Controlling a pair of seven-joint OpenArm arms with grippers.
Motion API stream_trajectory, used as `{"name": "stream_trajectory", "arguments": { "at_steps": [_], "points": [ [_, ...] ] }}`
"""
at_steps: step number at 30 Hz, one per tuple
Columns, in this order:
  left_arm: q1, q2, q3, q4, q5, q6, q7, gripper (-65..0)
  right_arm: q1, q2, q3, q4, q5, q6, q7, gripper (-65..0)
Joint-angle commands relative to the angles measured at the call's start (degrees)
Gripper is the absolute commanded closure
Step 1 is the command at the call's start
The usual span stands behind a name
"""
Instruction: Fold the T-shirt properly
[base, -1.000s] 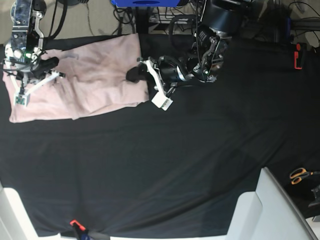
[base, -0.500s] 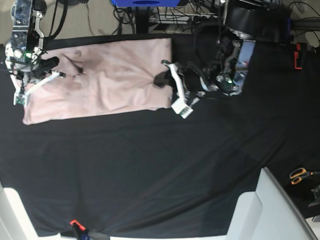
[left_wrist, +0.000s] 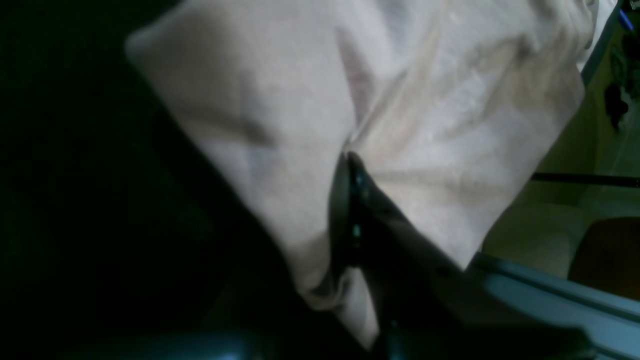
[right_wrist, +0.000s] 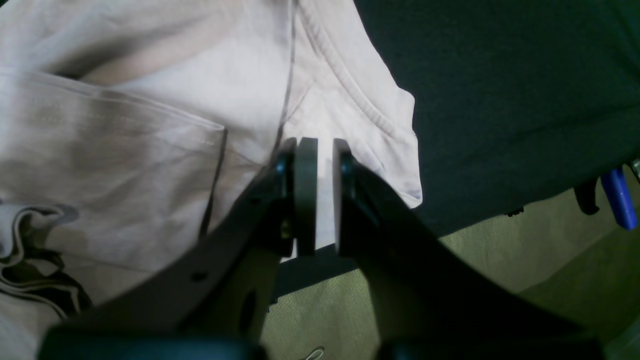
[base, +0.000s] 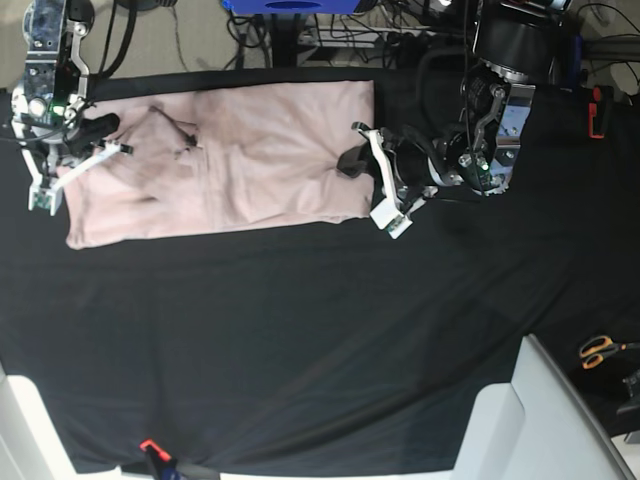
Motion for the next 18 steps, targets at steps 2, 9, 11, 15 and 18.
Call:
{"name": "stream_trajectory", "arguments": {
  "at_steps": [2, 9, 11, 15, 18],
  "points": [
    [-0.7, -1.3, -0.6, 1.1, -0.4, -0.5, -0.5, 0.0, 0.2, 0.4, 0.3, 0.9, -0.4, -0.2, 0.8, -5.1],
    [-0.7, -2.9, -0.9, 2.5, -0.4, -0.5, -0.5, -32.1, 0.4, 0.5, 0.3, 1.2, 3.0, -0.2, 0.8, -5.6],
    [-0.7, -2.9, -0.9, 4.0, -0.4, -0.5, -0.5, -46.4, 0.4, 1.1, 0.4, 1.2, 7.8, -0.1, 0.8, -5.7],
    [-0.6, -3.7, -1.3, 7.0, -0.5, -0.5, -0.4, -65.0, 0.7, 4.2, 0.4, 1.3, 17.4, 9.4, 0.8, -5.7],
    [0.1, -5.4, -5.8, 10.2, -0.5, -0.5, -0.3, -65.0, 1.6, 6.3, 3.1, 1.3, 23.9, 23.2, 0.3, -5.7]
  ]
}}
